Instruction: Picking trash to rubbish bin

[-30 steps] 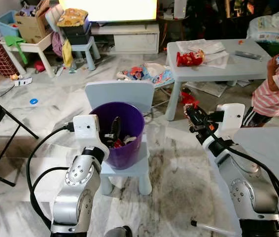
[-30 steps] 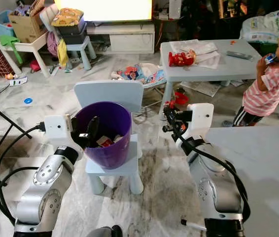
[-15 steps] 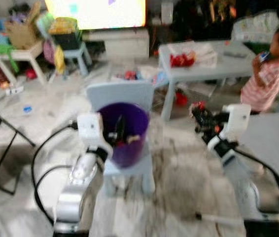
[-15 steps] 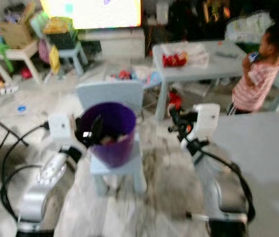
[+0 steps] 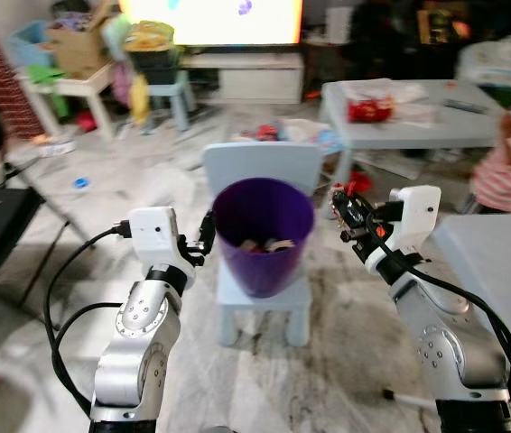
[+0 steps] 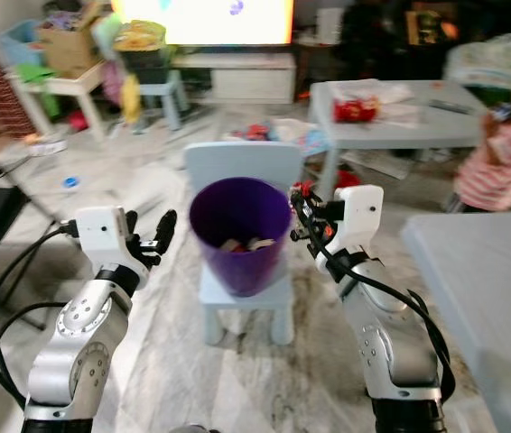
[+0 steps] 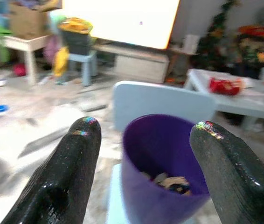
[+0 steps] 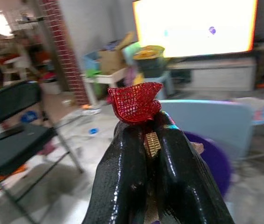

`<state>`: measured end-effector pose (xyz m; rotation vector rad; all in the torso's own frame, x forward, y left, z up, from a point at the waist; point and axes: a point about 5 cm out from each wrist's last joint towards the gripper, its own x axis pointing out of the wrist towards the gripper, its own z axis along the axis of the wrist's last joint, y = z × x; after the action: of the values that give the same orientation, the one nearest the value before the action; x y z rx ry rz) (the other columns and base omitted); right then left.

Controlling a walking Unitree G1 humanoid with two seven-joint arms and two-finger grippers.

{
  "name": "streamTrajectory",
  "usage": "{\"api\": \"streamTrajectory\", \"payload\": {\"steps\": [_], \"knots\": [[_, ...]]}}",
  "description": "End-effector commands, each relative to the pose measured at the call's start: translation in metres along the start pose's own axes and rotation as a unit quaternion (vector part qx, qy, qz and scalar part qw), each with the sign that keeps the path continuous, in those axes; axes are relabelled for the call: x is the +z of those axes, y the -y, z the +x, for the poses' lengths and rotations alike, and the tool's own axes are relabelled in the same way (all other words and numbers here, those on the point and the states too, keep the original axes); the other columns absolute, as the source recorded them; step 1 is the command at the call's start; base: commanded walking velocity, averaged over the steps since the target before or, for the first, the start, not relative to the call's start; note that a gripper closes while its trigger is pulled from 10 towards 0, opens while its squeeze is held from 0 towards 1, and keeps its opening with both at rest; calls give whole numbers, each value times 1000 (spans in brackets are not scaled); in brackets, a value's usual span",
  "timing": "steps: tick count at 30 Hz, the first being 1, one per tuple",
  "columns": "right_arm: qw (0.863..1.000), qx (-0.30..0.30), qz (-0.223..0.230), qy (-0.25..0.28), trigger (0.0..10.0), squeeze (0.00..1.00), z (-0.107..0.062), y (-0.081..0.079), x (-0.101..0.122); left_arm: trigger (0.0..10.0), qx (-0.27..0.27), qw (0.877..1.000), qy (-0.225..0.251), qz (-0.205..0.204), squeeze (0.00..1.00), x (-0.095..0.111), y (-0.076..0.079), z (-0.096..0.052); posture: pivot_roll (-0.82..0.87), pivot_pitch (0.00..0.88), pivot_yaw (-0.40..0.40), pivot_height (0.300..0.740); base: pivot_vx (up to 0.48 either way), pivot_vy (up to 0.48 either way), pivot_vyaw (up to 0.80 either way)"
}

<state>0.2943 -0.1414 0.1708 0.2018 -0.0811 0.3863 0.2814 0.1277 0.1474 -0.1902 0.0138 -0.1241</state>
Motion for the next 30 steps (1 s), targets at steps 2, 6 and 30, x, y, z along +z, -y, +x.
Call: {"api": "streamTrajectory", "payload": {"steps": [2, 6, 30], "knots": [[1000, -7, -4, 4, 0, 0, -1, 4, 3, 10000, -17, 1000, 0, 2, 0, -1, 5, 1, 15, 71, 8, 740, 0, 0, 656], [1000, -11, -2, 5, 0, 0, -2, 4, 3, 10000, -22, 1000, 4, 3, 0, 0, 5, 2, 15, 71, 8, 740, 0, 0, 128], [997, -47, -15, 55, 0, 0, -1, 13, 21, 10000, -54, 998, 25, -12, 0, 6, 8, 3, 9, 65, 9, 740, 128, 0, 0]]}}
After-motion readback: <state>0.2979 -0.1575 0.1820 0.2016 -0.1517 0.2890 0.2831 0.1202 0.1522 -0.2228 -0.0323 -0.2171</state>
